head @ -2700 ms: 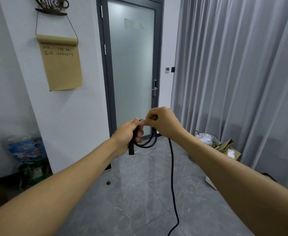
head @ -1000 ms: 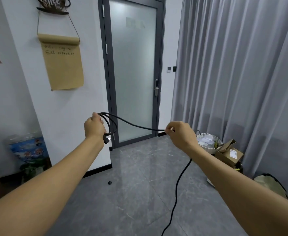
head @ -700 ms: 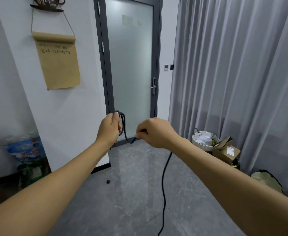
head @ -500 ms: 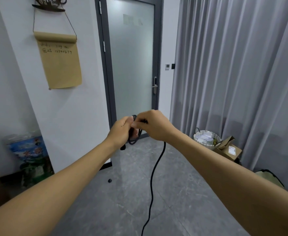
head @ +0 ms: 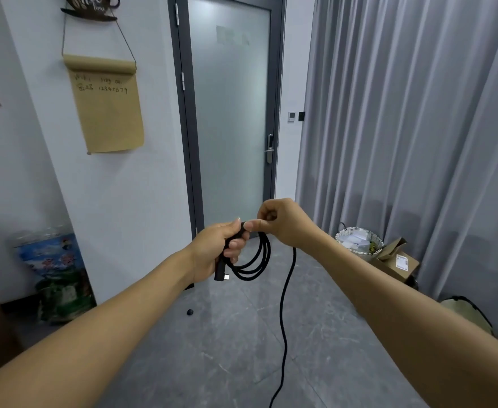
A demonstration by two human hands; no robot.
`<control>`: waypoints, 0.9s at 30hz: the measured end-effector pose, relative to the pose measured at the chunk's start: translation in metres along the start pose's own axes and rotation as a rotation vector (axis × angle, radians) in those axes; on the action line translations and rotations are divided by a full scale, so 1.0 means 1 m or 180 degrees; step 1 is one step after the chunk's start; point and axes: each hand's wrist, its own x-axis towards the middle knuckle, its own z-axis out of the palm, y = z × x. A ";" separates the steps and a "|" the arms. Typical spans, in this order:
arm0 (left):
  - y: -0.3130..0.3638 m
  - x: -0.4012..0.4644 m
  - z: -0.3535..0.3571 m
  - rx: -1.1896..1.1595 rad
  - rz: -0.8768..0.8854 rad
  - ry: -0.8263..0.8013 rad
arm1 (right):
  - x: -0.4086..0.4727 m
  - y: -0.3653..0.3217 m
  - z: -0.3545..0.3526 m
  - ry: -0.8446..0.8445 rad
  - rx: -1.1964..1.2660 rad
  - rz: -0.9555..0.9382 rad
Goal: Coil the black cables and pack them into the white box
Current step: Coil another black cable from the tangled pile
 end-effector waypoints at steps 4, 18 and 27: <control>-0.006 -0.002 -0.007 0.0069 -0.0167 -0.0153 | 0.000 0.011 0.000 -0.0336 0.0099 0.0019; -0.016 0.000 -0.060 -0.0578 -0.0309 0.1171 | -0.015 0.068 -0.006 -0.0082 0.0738 0.0739; -0.012 0.004 -0.098 -0.0718 -0.0227 0.1978 | -0.013 0.095 -0.016 0.0537 0.0548 0.0986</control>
